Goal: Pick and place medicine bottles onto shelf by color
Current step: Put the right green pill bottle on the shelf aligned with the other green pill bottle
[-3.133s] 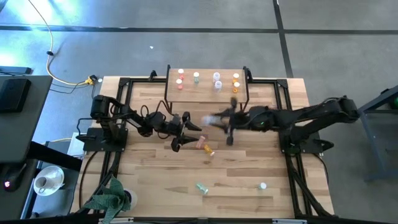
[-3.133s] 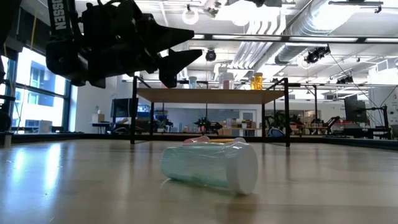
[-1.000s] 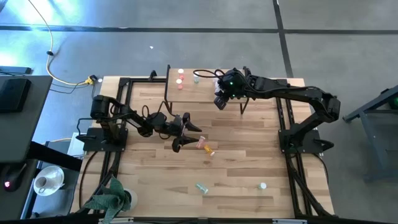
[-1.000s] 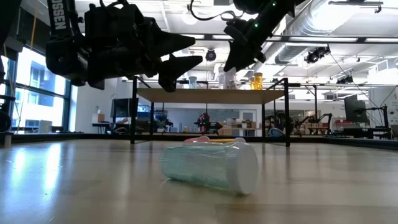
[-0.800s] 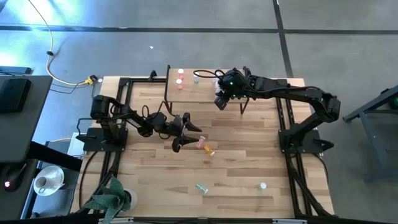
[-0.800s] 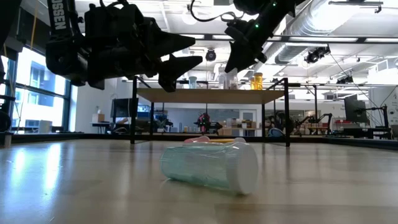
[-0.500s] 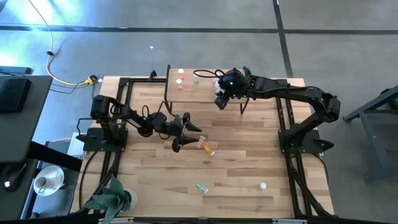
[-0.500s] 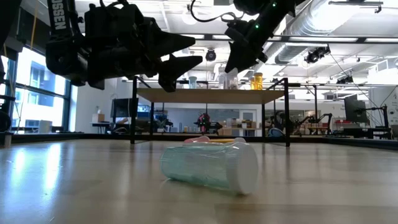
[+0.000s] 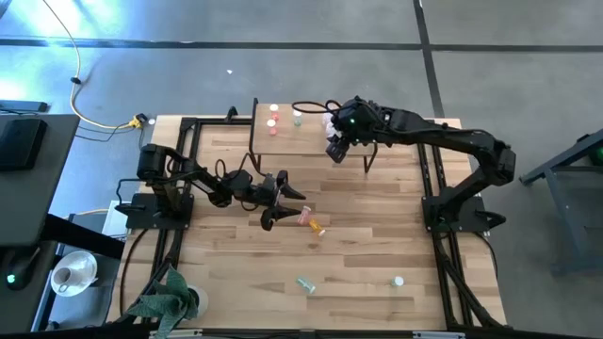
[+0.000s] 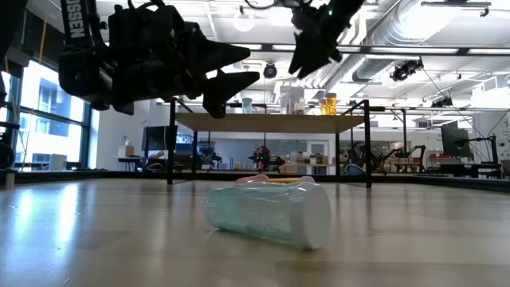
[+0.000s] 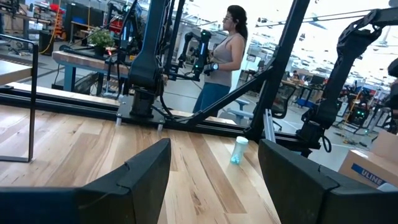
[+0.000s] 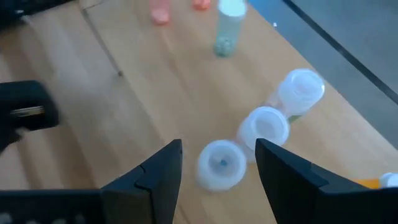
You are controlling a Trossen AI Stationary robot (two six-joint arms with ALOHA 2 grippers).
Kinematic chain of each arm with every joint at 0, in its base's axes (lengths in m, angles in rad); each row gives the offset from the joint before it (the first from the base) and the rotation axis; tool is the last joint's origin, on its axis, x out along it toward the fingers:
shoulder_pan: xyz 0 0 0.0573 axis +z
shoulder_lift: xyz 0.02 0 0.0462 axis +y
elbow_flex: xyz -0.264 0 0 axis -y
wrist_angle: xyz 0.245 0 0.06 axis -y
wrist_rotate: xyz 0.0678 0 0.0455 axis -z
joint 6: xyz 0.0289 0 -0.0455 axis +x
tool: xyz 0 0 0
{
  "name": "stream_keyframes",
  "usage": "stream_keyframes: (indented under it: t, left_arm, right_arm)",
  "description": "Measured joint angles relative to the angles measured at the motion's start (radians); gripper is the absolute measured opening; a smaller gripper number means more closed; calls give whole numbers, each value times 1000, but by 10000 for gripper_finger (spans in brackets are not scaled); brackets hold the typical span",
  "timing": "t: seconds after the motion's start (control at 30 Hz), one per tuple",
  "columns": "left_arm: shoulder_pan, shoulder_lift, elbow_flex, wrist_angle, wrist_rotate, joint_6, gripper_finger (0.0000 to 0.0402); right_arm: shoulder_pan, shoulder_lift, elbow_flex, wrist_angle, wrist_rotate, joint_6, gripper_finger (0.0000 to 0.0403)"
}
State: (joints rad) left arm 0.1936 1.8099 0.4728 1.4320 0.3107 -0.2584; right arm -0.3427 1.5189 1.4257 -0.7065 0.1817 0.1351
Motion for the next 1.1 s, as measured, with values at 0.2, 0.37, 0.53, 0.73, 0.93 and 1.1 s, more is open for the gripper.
stream_keyframes:
  t: [0.2, 0.37, 0.53, 0.73, 0.93, 1.1]
  left_arm:
    - [0, 0, 0, -18, 0, 0, 231]
    - [0, 0, 0, -23, 0, 0, 231]
    - [0, 0, 0, -23, 0, 0, 231]
    - [0, 0, -1, -31, 1, 0, 231]
    - [0, 0, -1, -31, 0, 0, 231]
    - [0, 0, -1, -31, 0, 0, 231]
  right_arm:
    - [69, 0, 74, -131, -16, 3, 195]
    - [151, -1, 78, -276, -43, -6, 195]
    - [237, -14, 17, -375, -42, 10, 195]
    - [320, -101, -118, -377, -41, 123, 195]
    - [424, -225, -245, -376, -37, 302, 195]
    - [551, -295, -316, -399, -37, 465, 195]
